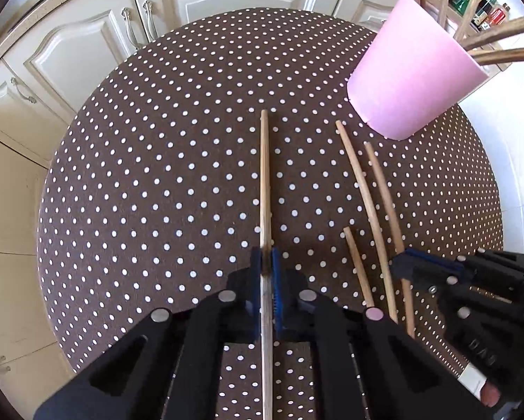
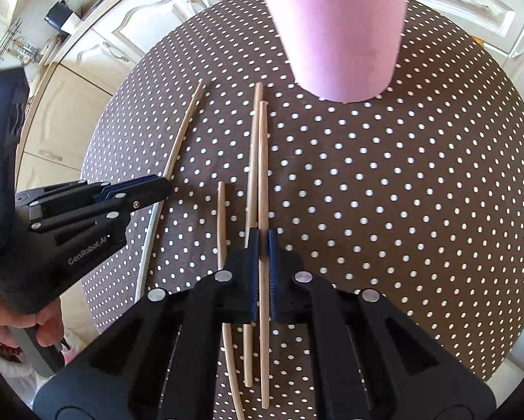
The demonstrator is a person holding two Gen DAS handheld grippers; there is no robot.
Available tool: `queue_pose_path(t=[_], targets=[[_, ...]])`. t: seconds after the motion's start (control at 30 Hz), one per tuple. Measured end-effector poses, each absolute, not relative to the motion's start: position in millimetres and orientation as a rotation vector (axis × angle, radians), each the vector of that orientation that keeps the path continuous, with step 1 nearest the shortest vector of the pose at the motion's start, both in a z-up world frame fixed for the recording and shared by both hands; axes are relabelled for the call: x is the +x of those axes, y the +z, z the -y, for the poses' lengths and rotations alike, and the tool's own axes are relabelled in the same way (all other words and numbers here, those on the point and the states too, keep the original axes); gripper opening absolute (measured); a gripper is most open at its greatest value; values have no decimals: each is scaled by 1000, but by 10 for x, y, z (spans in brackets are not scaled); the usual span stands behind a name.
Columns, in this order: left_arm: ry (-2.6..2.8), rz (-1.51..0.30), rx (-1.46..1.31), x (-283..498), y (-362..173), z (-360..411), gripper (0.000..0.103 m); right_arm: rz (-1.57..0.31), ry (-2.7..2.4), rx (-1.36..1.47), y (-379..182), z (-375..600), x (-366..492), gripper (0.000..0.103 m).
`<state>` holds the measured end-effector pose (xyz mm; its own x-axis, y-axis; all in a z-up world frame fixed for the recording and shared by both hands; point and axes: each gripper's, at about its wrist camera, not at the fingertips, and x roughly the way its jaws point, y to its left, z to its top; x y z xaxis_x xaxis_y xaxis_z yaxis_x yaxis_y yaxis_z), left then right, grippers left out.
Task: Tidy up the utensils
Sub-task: 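Close the left tool on a chopstick while the right tool grasps another chopstick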
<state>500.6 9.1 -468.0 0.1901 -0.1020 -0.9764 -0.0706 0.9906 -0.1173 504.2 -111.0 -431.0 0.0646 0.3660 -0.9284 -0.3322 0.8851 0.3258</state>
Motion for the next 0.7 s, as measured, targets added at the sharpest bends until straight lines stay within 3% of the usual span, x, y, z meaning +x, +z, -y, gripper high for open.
queue_pose_path(t=[0.37,0.7], targets=[[-89,-1335,-250,4712,-4555,-112,6,-1402,498,92,-4215,1466,4975,6],[-152,-1175,-269,4468,-4097,-88,6,-1304,543,153,-3879,1733,4739,6]])
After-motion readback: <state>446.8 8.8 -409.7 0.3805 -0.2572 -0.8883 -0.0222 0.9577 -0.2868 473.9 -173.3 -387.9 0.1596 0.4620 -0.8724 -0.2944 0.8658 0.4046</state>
